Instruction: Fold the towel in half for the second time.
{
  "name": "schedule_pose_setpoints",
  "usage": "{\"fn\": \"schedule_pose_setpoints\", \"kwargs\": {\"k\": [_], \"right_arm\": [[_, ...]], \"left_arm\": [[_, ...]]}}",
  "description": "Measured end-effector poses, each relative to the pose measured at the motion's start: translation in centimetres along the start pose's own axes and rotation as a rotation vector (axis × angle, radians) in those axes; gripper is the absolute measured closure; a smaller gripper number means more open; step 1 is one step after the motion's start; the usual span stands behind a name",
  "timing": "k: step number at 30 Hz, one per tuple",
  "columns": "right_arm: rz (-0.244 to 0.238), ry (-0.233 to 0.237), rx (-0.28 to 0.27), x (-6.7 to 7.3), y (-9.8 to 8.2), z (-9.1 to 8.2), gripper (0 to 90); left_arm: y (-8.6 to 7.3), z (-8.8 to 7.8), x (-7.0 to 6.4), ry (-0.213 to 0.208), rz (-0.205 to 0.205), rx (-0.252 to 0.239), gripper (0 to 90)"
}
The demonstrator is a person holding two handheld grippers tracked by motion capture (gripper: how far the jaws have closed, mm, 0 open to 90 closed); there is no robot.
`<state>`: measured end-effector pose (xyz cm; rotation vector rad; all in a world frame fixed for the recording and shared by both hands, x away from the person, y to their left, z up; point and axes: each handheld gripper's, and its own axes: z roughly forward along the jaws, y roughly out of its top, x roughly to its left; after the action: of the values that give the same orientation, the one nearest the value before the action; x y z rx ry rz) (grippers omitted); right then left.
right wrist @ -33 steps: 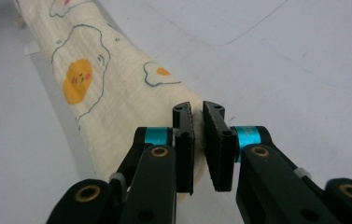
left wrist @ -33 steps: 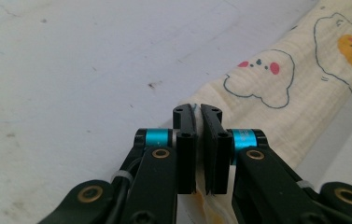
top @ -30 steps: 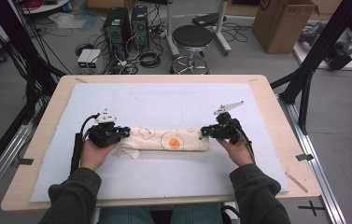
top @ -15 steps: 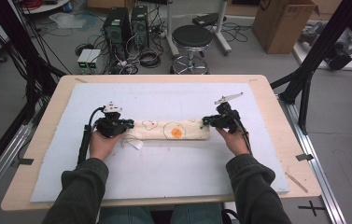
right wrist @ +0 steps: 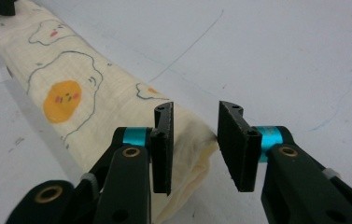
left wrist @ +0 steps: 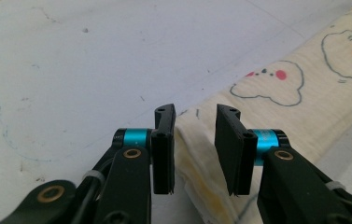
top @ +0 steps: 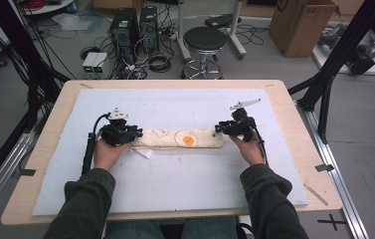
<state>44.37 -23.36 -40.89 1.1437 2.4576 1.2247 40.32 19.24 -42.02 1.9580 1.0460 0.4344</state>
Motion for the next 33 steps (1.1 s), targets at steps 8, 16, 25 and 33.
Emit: {"fn": "schedule_pose_setpoints", "kwargs": {"k": [8, 16, 25, 33], "right_arm": [[-0.007, 0.007, -0.040, 0.3, 0.1, -1.1, 58.3], [0.000, 0.018, -0.066, 0.6, 0.2, -1.6, 50.4], [0.020, 0.029, -0.073, 1.1, 0.3, -1.8, 41.1], [0.037, 0.029, -0.088, 1.2, 0.3, -2.2, 33.9]], "left_arm": [[0.2, -1.1, -0.3, -0.006, 0.006, -0.031, 59.0], [0.5, -2.1, -0.8, -0.033, 0.015, -0.057, 53.2], [0.5, -2.6, -1.1, -0.050, 0.021, -0.049, 50.4], [0.5, -2.9, -1.4, -0.051, 0.032, -0.051, 48.0]]}}
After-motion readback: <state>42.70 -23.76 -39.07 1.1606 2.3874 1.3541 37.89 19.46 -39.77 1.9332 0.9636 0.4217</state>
